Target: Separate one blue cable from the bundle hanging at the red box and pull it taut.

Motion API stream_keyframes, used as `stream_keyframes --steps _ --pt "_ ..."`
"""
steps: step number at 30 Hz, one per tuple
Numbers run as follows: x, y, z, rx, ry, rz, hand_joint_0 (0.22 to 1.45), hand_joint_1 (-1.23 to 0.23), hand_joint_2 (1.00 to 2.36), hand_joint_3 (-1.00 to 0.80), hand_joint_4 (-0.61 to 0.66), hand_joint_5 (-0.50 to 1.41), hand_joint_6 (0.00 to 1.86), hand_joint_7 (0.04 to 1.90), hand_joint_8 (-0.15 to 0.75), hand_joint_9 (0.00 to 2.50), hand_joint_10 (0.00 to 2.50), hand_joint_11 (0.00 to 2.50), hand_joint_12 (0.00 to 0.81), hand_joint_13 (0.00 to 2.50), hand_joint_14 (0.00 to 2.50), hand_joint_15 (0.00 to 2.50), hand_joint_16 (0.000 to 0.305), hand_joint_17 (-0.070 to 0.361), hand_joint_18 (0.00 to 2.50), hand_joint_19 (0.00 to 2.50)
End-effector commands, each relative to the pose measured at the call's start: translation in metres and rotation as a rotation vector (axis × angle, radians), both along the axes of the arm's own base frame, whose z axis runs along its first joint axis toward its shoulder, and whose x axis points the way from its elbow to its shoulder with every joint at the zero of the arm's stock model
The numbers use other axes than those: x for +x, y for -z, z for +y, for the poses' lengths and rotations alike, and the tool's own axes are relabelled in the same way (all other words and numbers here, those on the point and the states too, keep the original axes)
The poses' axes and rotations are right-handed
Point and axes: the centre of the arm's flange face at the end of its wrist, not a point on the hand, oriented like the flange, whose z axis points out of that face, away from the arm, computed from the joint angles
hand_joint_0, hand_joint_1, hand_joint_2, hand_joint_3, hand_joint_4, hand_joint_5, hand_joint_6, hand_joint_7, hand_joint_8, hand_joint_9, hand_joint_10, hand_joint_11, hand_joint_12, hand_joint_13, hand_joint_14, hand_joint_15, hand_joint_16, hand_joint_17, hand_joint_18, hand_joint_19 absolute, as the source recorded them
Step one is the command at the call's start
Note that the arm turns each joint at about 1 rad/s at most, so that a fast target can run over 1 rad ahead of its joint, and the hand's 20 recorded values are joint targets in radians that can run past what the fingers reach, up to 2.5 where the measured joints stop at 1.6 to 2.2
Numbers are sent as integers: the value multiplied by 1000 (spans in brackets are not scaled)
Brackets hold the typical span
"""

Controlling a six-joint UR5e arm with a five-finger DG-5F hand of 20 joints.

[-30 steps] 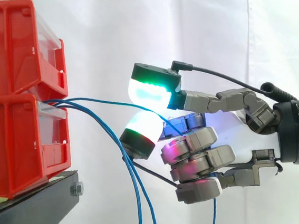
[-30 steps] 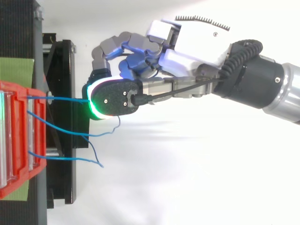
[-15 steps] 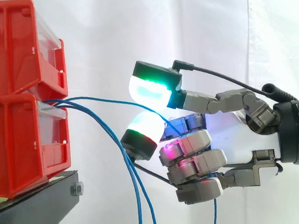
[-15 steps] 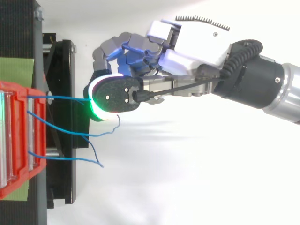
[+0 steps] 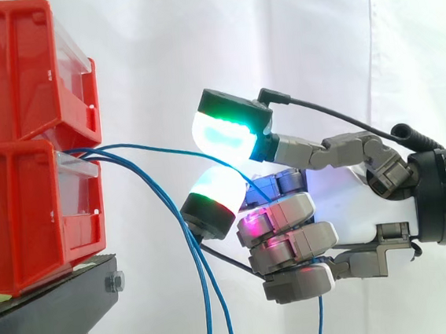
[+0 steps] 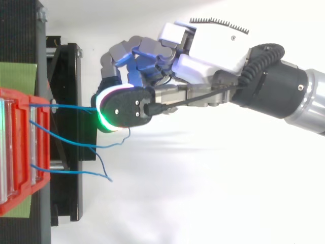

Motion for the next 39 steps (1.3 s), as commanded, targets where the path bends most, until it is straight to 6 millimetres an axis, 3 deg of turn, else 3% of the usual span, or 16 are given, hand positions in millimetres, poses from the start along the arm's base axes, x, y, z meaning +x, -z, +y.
stream_keyframes --steps 1,7,15,17,20,30,34,39 --pt "0 -1 -1 0 2 -1 566 -609 1000 -500 171 -208 935 1170 298 514 2380 1009 327 551 2500 1058 33 75 1063 1750" --pt "0 1 0 0 0 0 584 -654 1001 -485 168 -209 934 1166 296 521 2344 1046 319 561 2500 1072 34 75 1061 1736" --pt "0 1 0 0 -1 0 584 -579 1018 -178 171 -212 916 1176 302 547 2182 1120 326 575 2414 1127 36 82 1029 1733" --pt "0 -1 0 0 0 -1 599 -598 1011 -88 202 -209 921 1150 344 544 2354 985 369 590 2500 1036 48 109 1105 1660" --pt "0 1 0 1 0 0 613 -645 1007 -22 219 -209 923 1149 360 549 2374 936 378 594 2500 1005 52 116 1118 1629" --pt "0 -1 0 2 0 -5 653 -720 1008 10 207 -224 944 1095 328 532 2218 1006 359 598 2430 1040 49 111 1064 1621" --pt "0 -1 -1 3 9 -6 667 -738 1016 -31 173 -233 942 1126 291 534 2045 1132 320 592 2308 1113 42 94 1005 1661" --pt "0 -1 -1 3 9 -8 708 -717 1017 53 148 -243 949 1189 275 527 2036 1108 308 598 2273 1103 39 87 979 1680"
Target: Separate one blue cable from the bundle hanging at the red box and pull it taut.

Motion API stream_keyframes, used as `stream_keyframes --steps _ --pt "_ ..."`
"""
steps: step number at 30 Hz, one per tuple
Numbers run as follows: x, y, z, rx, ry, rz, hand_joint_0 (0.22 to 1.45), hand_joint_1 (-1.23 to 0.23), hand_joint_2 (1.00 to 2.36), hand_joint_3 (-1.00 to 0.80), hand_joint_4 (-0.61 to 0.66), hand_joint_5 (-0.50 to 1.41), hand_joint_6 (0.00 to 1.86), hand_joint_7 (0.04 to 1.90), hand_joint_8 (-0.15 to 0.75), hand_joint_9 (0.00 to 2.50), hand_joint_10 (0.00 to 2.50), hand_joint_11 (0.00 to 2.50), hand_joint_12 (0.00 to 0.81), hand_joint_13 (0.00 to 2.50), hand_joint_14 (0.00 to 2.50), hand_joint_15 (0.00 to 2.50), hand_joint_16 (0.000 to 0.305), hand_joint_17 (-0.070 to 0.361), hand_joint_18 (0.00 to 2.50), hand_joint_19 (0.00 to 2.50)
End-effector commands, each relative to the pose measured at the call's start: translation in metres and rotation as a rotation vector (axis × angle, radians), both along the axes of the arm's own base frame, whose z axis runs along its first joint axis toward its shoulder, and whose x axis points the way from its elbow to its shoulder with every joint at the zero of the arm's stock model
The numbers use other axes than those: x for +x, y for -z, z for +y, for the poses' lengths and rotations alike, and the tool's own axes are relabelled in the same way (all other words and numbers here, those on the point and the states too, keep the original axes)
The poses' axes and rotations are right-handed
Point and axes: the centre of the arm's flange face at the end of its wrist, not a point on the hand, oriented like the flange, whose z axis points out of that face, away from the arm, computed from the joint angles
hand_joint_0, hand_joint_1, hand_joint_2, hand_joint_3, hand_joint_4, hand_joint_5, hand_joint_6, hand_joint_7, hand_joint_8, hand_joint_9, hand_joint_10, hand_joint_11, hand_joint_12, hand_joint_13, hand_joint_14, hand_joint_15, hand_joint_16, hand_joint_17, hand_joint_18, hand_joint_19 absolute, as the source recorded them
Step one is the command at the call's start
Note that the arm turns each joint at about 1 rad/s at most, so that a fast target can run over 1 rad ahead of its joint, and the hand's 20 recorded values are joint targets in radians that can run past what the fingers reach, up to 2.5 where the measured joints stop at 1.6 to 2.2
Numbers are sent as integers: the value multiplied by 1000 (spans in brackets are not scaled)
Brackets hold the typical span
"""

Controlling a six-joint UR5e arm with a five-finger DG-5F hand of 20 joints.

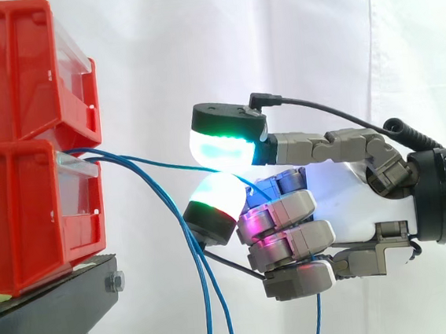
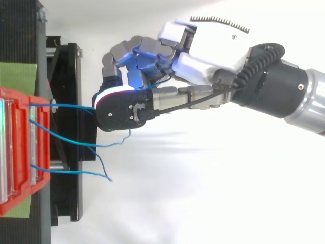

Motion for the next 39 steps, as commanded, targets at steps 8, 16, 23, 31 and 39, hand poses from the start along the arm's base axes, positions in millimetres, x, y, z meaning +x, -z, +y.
stream_keyframes --steps 8,16,23,31,39 --pt "0 0 0 1 1 -3 739 -697 1006 124 178 -250 960 1224 282 524 2102 1050 311 615 2305 1047 40 90 986 1658" --pt "1 -2 1 4 -2 -14 746 -682 1000 155 203 -253 967 1243 292 520 2172 993 320 631 2327 1026 41 91 1003 1650" --pt "1 -1 1 3 -5 -13 713 -630 1191 133 203 -252 982 1202 309 514 2252 943 328 631 2371 1019 41 92 1026 1644" --pt "0 0 2 0 -4 -6 712 -620 1256 123 192 -249 988 1184 304 517 2277 933 329 631 2401 1008 41 92 1023 1656" --pt "-11 20 -1 -11 -2 46 710 -614 1288 114 187 -247 989 1182 306 521 2288 927 326 632 2418 994 41 91 1023 1653"
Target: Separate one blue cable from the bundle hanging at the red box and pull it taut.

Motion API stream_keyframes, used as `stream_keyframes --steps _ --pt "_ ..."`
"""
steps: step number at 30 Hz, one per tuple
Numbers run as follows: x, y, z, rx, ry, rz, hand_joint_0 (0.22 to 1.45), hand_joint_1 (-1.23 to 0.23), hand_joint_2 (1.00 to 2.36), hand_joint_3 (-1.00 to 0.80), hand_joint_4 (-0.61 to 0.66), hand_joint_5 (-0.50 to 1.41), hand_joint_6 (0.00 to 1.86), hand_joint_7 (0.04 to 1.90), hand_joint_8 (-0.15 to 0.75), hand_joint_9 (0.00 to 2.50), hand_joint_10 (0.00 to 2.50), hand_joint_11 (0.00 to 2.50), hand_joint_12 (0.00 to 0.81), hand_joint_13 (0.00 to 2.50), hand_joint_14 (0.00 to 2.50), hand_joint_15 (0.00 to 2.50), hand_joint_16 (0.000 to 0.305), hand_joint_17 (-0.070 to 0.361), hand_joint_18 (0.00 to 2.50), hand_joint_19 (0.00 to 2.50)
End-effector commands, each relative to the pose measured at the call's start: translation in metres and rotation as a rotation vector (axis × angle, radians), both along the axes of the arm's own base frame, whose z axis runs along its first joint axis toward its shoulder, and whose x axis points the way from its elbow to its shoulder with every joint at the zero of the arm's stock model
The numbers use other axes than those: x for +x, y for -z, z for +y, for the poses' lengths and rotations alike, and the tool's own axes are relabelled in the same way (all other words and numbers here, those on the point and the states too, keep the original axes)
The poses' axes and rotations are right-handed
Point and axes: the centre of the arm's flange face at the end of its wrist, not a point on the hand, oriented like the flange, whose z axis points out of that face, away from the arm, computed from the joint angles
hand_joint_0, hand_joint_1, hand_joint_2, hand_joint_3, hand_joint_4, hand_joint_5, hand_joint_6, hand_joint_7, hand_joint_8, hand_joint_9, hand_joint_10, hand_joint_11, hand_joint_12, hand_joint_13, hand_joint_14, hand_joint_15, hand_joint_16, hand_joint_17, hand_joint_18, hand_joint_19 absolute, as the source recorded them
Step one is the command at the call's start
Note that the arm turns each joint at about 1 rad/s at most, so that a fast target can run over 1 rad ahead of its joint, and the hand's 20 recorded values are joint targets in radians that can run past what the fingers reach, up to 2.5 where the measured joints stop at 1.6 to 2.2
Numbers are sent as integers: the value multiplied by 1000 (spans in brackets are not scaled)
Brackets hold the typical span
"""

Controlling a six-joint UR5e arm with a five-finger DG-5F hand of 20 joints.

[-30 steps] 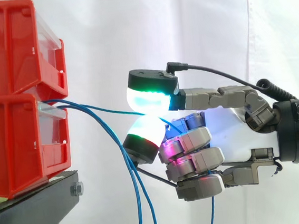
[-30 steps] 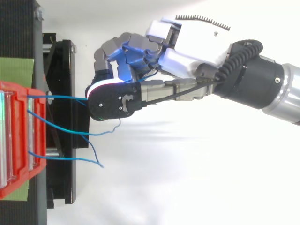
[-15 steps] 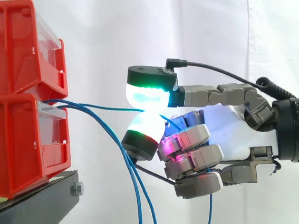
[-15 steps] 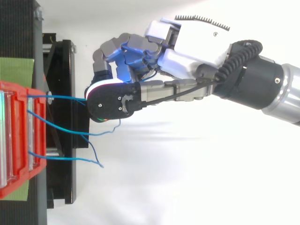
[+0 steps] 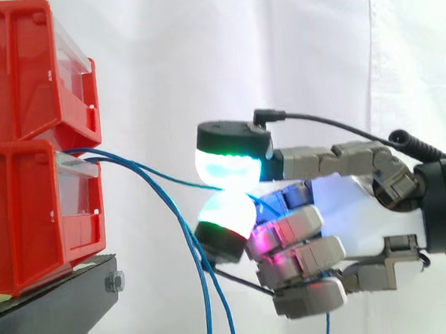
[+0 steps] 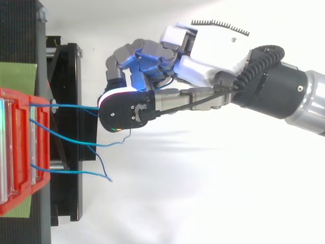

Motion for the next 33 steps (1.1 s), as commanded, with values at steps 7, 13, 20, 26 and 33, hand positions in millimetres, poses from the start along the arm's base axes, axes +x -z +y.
stream_keyframes --steps 7,13,20,26,33 --pt "-11 19 -1 -3 -3 33 711 -614 1284 116 187 -245 988 1185 310 535 2292 916 324 638 2421 985 41 91 1031 1652" --pt "-10 20 -1 -3 -3 35 713 -613 1300 118 180 -243 988 1187 307 537 2289 920 325 640 2435 993 40 89 1028 1662" --pt "-11 20 -1 -7 -3 37 722 -617 1306 122 174 -239 988 1178 310 553 2283 927 322 639 2447 986 39 89 1028 1654" --pt "-13 21 -3 -9 -3 53 724 -618 1303 123 169 -238 988 1178 309 554 2286 929 323 641 2445 990 40 90 1027 1652" --pt "-14 22 -7 -7 -2 60 722 -618 1313 119 167 -237 988 1177 307 560 2283 935 323 646 2444 981 39 89 1031 1653"
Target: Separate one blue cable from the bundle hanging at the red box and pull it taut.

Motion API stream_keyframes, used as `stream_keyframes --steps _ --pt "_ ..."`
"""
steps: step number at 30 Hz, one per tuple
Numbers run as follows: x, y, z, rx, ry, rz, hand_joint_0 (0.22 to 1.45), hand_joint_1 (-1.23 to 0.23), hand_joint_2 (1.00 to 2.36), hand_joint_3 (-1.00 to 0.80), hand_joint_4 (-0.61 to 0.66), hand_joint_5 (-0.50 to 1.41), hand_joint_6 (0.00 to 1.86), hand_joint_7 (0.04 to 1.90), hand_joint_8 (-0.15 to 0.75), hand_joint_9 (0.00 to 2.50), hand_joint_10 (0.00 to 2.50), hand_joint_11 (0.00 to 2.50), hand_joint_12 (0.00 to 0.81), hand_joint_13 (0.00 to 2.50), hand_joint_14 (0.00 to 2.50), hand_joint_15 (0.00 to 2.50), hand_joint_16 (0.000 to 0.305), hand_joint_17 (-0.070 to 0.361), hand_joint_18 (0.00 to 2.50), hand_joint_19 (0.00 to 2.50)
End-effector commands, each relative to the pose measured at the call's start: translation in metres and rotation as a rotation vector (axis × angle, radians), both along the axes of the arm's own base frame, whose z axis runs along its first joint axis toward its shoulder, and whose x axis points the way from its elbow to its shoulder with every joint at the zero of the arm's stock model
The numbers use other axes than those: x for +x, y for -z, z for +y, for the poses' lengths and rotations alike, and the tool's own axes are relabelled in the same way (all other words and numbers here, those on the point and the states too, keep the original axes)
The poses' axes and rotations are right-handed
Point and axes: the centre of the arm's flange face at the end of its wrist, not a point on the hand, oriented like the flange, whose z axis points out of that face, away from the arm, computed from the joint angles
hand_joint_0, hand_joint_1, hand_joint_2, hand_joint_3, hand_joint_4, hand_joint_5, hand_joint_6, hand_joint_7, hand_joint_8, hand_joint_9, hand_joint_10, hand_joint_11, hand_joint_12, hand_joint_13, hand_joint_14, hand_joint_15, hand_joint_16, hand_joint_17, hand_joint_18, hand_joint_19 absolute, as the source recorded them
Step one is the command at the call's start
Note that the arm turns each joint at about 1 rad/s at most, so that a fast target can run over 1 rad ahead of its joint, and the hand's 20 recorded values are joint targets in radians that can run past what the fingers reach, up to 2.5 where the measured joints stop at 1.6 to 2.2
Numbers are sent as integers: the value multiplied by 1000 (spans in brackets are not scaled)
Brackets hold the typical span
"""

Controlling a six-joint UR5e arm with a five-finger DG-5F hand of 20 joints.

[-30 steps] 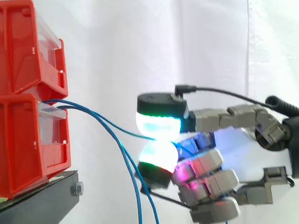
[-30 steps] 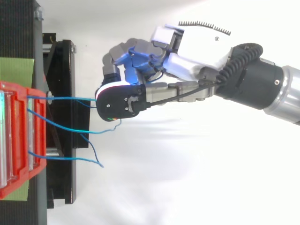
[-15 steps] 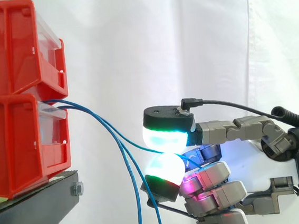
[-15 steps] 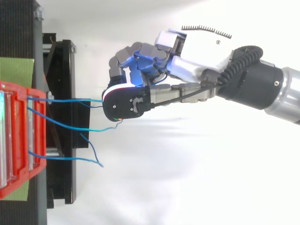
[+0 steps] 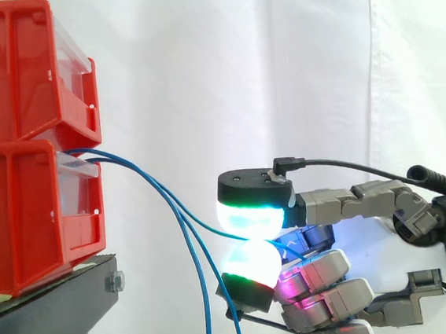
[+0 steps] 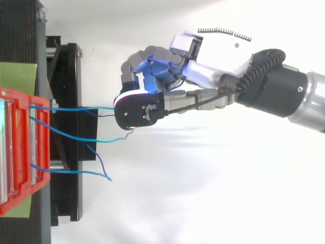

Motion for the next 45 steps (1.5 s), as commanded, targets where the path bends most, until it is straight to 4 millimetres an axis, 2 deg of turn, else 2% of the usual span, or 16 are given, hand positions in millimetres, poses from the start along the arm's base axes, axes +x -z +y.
stream_keyframes --steps 1,5,9,14,35,42,45 --pt "-1 0 -7 -3 2 4 722 -617 1313 119 162 -236 988 1178 312 562 2284 927 323 646 2438 1002 40 89 1032 1655" --pt "-8 -1 -10 -13 -21 14 722 -620 1315 114 164 -235 986 1183 313 567 2289 918 327 651 2446 990 40 90 1038 1648" --pt "-42 -1 -11 -16 -17 19 723 -619 1314 119 166 -235 986 1188 314 573 2292 915 326 659 2445 977 40 90 1042 1639" --pt "-56 0 -16 -14 29 -12 725 -622 1317 119 163 -233 985 1187 316 578 2291 924 328 664 2452 979 40 90 1047 1637" --pt "-57 0 -17 -20 35 -10 733 -627 1315 110 171 -231 986 1182 319 580 2345 877 321 664 2480 975 37 82 1046 1692" --pt "-57 0 -17 -20 35 -10 734 -627 1290 117 163 -232 986 1180 318 600 2290 937 329 696 2441 1058 37 84 1078 1775" --pt "-57 1 -17 -20 35 -8 736 -629 1280 120 162 -231 984 1192 329 624 2207 1047 339 702 2448 1097 38 86 1081 1816"
